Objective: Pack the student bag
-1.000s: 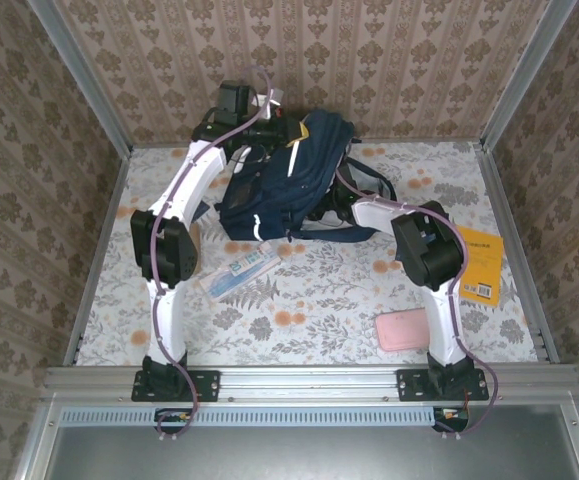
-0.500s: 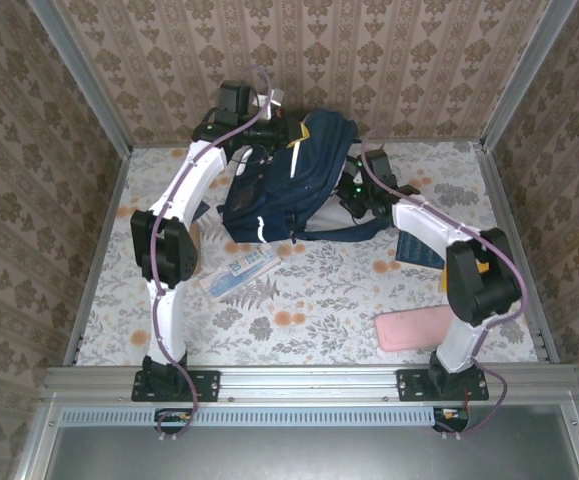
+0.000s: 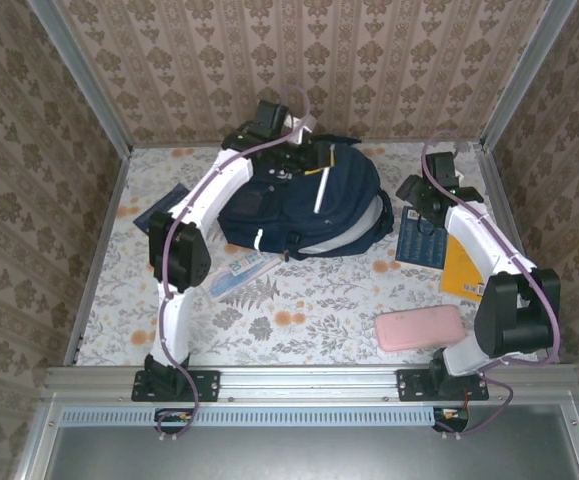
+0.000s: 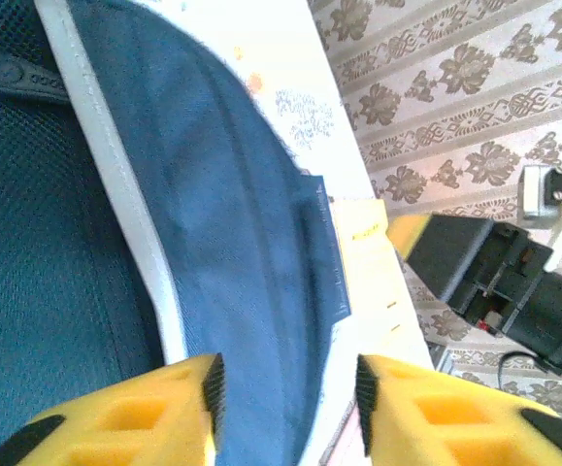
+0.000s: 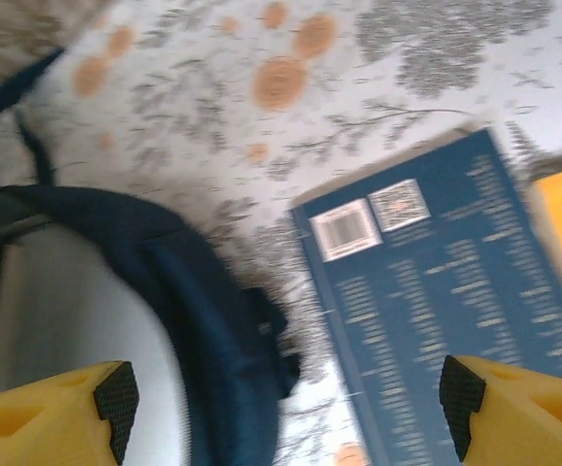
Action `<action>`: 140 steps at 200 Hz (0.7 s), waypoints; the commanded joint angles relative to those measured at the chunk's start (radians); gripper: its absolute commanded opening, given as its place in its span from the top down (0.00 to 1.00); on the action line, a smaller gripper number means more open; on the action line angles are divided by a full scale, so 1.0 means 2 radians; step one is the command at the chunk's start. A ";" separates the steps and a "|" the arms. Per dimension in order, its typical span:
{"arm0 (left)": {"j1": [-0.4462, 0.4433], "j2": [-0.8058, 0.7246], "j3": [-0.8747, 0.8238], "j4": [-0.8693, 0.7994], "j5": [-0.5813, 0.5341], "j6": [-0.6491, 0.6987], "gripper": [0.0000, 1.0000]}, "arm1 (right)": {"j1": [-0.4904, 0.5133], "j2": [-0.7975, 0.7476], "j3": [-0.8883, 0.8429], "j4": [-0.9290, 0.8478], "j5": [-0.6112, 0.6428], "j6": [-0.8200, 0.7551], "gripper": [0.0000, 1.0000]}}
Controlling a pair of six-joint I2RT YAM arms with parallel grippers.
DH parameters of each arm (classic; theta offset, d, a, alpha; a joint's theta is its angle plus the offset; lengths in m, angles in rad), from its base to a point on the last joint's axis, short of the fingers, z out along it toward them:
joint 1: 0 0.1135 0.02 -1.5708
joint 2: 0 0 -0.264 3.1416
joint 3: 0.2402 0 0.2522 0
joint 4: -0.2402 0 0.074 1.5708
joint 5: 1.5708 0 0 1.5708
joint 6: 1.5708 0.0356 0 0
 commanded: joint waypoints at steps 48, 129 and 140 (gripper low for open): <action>0.000 -0.148 -0.206 0.081 -0.059 -0.012 0.48 | -0.069 0.136 0.108 -0.091 0.033 -0.101 0.02; -0.012 -0.219 -0.332 0.100 -0.065 0.015 0.48 | -0.122 0.300 0.226 -0.112 -0.118 -0.148 0.01; -0.013 -0.219 -0.334 0.100 -0.065 0.016 0.48 | -0.124 0.311 0.235 -0.119 -0.127 -0.150 0.01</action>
